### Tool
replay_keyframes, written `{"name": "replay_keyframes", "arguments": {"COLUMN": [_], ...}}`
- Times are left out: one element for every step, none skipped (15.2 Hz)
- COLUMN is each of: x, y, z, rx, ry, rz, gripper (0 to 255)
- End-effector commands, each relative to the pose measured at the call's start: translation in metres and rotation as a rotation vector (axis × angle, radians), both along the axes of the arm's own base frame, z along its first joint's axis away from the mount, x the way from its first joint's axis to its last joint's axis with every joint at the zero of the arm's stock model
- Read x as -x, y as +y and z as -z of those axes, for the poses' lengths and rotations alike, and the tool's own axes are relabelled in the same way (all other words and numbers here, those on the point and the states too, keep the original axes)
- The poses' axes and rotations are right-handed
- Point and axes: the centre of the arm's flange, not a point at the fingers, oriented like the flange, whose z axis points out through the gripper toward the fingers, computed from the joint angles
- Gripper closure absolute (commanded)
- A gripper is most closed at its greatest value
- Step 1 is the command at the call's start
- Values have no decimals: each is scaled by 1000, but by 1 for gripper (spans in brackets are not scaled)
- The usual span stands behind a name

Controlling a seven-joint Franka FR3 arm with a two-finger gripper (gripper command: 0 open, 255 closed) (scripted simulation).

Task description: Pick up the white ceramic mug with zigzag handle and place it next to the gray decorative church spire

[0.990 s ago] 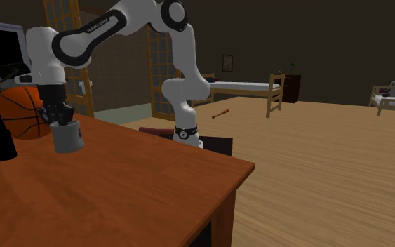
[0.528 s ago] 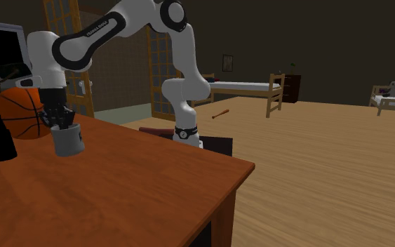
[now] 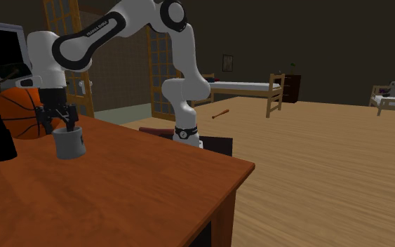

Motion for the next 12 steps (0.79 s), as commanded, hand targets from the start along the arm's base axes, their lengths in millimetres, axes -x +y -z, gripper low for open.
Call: {"name": "replay_keyframes", "arguments": {"x": [0, 1, 2, 3, 4, 4, 4, 4, 4, 4, 4, 4], "y": [0, -1, -2, -3, -3, -3, -3, -3, -3, -3, -3, -3], "z": [0, -13, -26, -39, -50, -50, -50, -50, -50, -50, -50, -50], "rx": [0, 0, 0, 0, 0, 0, 0, 0, 0, 0, 0, 0], "ry": [0, 0, 0, 0, 0, 0, 0, 0, 0, 0, 0, 0], "rz": [0, 0, 0, 0, 0, 0, 0, 0, 0, 0, 0, 0], "gripper": [0, 0, 0, 0, 0, 0, 0, 0, 0, 0, 0, 0]}}
